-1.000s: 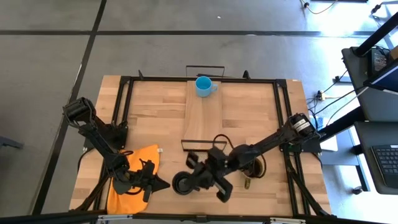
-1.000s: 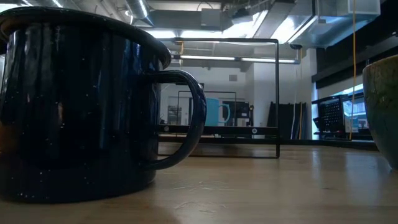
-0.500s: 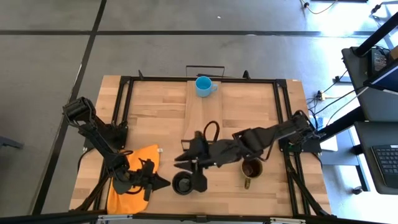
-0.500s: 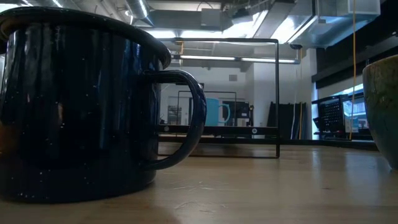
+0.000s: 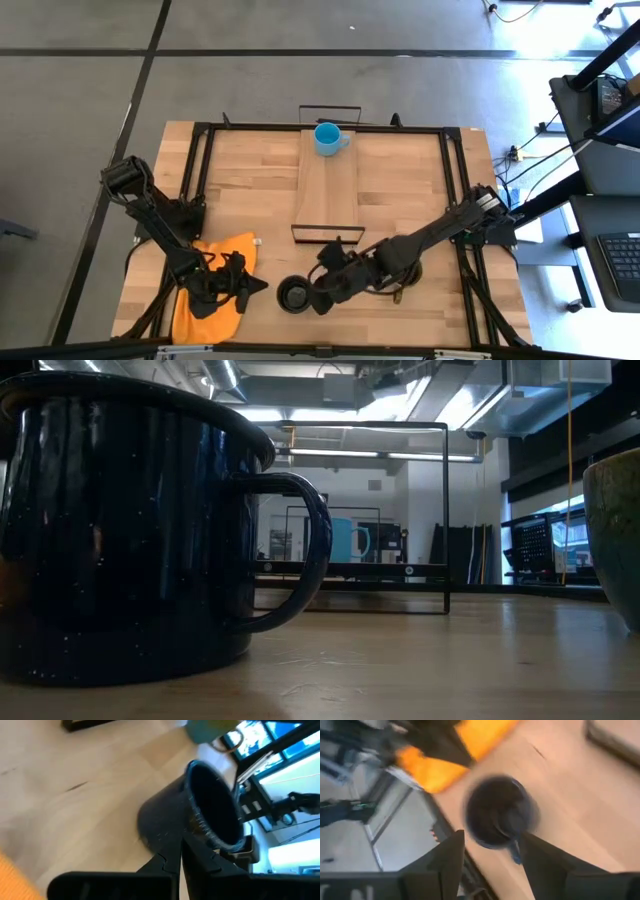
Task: Stack small to large cups/mugs on shelf
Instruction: Put the dark blue mug on the shelf
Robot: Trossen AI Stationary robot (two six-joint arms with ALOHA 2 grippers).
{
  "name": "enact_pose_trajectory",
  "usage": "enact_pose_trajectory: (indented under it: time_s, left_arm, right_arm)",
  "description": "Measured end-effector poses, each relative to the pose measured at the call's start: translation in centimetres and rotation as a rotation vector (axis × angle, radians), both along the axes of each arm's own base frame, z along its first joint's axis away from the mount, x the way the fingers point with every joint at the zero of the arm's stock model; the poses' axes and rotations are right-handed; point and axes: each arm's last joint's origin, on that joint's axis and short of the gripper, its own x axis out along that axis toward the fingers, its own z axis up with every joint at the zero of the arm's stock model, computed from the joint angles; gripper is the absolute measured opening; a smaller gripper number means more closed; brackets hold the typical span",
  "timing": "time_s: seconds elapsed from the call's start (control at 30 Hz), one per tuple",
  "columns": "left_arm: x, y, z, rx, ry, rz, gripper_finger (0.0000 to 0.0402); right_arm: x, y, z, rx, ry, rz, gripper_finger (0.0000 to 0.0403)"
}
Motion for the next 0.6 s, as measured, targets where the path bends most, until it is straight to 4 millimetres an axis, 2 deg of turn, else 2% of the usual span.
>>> enact_pose_trajectory:
  time_s: [0.2,0.43,0.6]
  left_arm:
    - [-0.2,0.0,-0.3,-0.027,0.055,-0.027,0.0008]
    - [-0.2,0.0,-0.3,-0.033,0.056,-0.026,0.0008]
    - [-0.2,0.0,-0.3,-0.033,0.056,-0.026,0.0008]
  right_arm:
    - [0.1,0.2,-4.1,0.137,-0.016,-0.058,0.0175]
    - [-0.5,0.0,-6.7,0.139,0.030,-0.048,0.0173]
    - [-0.7,-0.2,-7.5,0.140,0.036,-0.047,0.0172]
